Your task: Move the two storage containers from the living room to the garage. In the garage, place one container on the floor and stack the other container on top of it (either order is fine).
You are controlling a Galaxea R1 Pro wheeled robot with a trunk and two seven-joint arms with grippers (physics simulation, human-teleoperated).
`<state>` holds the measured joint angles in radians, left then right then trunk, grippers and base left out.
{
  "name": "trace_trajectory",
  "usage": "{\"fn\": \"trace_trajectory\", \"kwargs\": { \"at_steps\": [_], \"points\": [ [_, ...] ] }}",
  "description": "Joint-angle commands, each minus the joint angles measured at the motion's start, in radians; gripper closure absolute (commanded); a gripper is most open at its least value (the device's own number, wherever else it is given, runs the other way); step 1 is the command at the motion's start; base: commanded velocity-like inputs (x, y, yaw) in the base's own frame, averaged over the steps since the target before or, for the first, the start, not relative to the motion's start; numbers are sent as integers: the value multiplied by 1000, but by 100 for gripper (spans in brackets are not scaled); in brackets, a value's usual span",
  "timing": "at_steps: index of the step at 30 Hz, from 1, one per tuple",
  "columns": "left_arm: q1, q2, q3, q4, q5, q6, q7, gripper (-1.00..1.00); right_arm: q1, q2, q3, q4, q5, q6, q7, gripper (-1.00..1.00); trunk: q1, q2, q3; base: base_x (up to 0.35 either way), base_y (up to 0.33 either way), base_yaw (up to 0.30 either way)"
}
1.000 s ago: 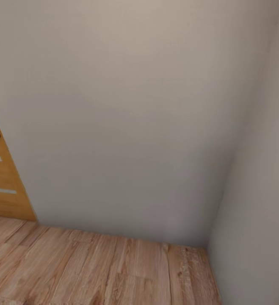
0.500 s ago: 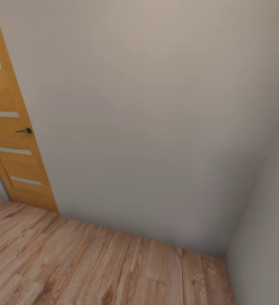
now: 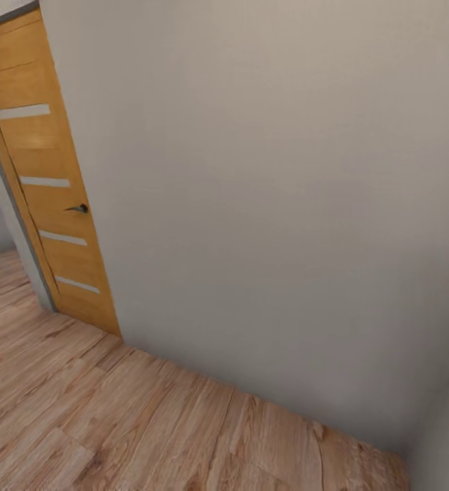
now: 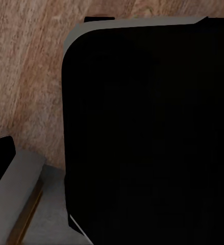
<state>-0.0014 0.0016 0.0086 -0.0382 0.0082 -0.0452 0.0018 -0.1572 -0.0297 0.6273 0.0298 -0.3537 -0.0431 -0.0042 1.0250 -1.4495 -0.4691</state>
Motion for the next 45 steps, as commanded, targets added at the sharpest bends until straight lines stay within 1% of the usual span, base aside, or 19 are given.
{"fn": "trace_trajectory", "kwargs": {
  "at_steps": [1,15,28,34,40,45],
  "points": [
    [0,1,1,0,1,-2,1,-100,-1,1,8,2,-8,-4,0,-100,0,0,-1,219,0,269],
    [0,0,1,0,1,-2,1,-100,-1,2,9,2,-8,-4,0,-100,0,0,-1,276,0,270],
    [0,0,1,0,1,-2,1,-100,-1,3,9,2,-7,-4,0,-100,0,0,-1,14,0,270],
    [0,0,1,0,1,-2,1,-100,-1,10,9,2,-7,-4,0,-100,0,0,-1,0,0,270],
    [0,0,1,0,1,-2,1,-100,-1,13,9,2,-7,-4,19,-100,0,0,-1,0,0,270],
    [0,0,1,0,1,-2,1,-100,-1,14,9,2,-8,-4,22,-100,0,0,-1,0,0,270]
  ]
}}
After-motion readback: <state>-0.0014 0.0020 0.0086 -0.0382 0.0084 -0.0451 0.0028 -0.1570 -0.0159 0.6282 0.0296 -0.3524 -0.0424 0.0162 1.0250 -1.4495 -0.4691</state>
